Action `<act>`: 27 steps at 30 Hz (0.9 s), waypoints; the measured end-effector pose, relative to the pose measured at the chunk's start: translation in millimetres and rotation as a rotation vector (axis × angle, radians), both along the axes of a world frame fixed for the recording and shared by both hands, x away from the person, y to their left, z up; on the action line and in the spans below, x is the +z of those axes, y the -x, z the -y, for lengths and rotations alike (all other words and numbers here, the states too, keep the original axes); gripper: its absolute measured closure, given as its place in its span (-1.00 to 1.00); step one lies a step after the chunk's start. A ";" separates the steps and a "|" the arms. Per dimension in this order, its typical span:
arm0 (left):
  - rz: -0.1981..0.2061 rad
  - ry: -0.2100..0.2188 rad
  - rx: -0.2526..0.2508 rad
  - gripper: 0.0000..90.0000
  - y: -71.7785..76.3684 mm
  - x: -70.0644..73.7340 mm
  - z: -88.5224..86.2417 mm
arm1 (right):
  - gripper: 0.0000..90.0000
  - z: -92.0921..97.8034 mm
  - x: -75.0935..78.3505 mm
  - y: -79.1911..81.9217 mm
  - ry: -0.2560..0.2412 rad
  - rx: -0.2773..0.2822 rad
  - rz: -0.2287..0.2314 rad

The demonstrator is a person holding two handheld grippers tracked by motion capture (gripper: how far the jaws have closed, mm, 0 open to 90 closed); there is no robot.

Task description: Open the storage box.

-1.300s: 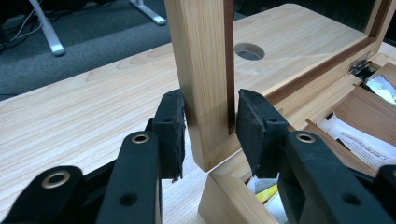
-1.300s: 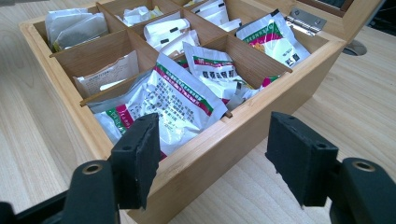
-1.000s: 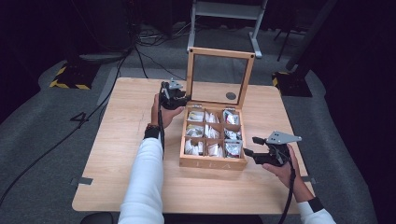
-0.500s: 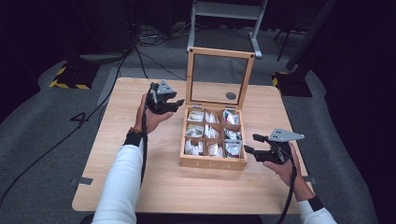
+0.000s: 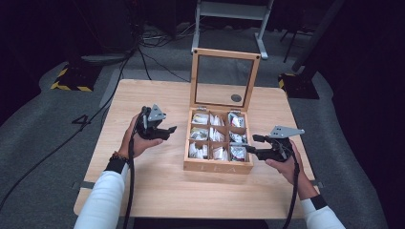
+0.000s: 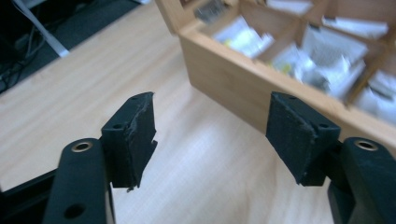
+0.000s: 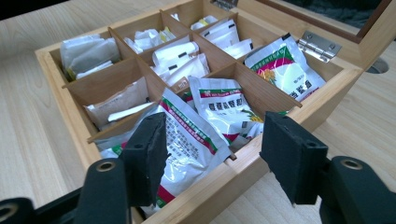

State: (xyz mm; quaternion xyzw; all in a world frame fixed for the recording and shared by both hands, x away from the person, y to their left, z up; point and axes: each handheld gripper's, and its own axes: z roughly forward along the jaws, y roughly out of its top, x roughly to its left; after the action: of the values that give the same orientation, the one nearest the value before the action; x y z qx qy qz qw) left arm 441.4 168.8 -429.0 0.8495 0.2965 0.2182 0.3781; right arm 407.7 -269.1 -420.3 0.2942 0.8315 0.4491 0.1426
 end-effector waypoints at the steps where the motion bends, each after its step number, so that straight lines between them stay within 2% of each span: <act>1: -0.002 -0.005 -0.007 -0.33 4.0 -2.9 -0.6 | -0.08 -0.1 -0.7 -1.6 -0.003 0.005 -0.009; 2: -0.008 -0.003 -0.015 -0.33 8.1 -5.6 -1.5 | -0.08 -0.5 -1.8 -3.6 -0.006 0.014 -0.020; 5: -0.018 -0.011 -0.030 -0.34 21.5 -14.7 -3.3 | -0.08 -4.2 -5.1 -7.2 0.030 0.024 -0.023; 8: -0.022 -0.052 -0.051 -0.35 35.2 -23.3 -4.3 | -0.09 -7.5 -8.3 -10.0 0.053 0.039 -0.034; 11: -0.047 -0.028 -0.064 -0.37 48.1 -29.8 -7.7 | -0.10 -10.2 -10.7 -12.4 0.077 0.047 -0.031; 13: -0.054 -0.035 -0.075 -0.40 56.0 -34.1 -8.8 | -0.11 -11.5 -12.3 -13.6 0.082 0.053 -0.035; 14: -0.069 -0.039 -0.079 -0.41 58.6 -35.5 -9.4 | -0.11 -11.8 -12.3 -14.0 0.082 0.059 -0.034; 16: -0.102 -0.009 -0.083 -0.44 61.8 -37.3 -12.0 | -0.10 -12.5 -12.2 -14.8 0.089 0.058 -0.028; 17: -0.092 0.000 -0.075 -0.45 64.3 -38.7 -13.0 | -0.10 -12.8 -12.3 -14.9 0.087 0.061 -0.028; 19: -0.083 -0.029 -0.080 -0.44 68.3 -42.7 -12.9 | -0.08 -14.1 -12.6 -14.2 0.073 0.077 -0.034; 21: -0.120 -0.035 -0.079 -0.45 68.8 -46.9 -13.4 | -0.09 -16.8 -12.1 -12.7 0.089 0.092 -0.025; 23: -0.108 -0.053 -0.072 -0.46 71.9 -51.5 -13.8 | -0.04 -18.6 -12.0 -12.2 0.097 0.101 -0.024; 27: -0.129 -0.081 -0.084 -0.46 76.8 -59.6 -12.4 | 0.00 -21.7 -12.0 -11.4 0.109 0.117 -0.018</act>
State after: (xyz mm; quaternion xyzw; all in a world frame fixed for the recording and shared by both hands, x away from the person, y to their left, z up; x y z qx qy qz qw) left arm 364.6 181.1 -488.6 0.8881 0.2753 0.1586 0.3321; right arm 419.1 -247.4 -432.3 0.2410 0.8718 0.4081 0.1242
